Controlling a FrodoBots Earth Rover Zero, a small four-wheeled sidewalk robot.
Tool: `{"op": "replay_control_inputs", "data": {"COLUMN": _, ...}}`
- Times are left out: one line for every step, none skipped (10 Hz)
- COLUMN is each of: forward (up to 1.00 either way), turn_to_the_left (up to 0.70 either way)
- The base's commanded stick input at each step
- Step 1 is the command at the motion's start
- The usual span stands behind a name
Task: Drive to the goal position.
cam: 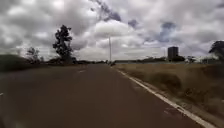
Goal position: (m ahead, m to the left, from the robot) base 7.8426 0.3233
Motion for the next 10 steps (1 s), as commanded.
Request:
{"op": "replay_control_inputs", "data": {"forward": 0.85, "turn_to_the_left": 0.00}}
{"op": "replay_control_inputs", "data": {"forward": 0.85, "turn_to_the_left": 0.00}}
{"op": "replay_control_inputs", "data": {"forward": 0.85, "turn_to_the_left": 0.00}}
{"op": "replay_control_inputs", "data": {"forward": 0.85, "turn_to_the_left": 0.00}}
{"op": "replay_control_inputs", "data": {"forward": 0.85, "turn_to_the_left": -0.11}}
{"op": "replay_control_inputs", "data": {"forward": 0.85, "turn_to_the_left": -0.21}}
{"op": "replay_control_inputs", "data": {"forward": 0.85, "turn_to_the_left": -0.29}}
{"op": "replay_control_inputs", "data": {"forward": 0.85, "turn_to_the_left": -0.25}}
{"op": "replay_control_inputs", "data": {"forward": 0.85, "turn_to_the_left": -0.02}}
{"op": "replay_control_inputs", "data": {"forward": 0.85, "turn_to_the_left": 0.00}}
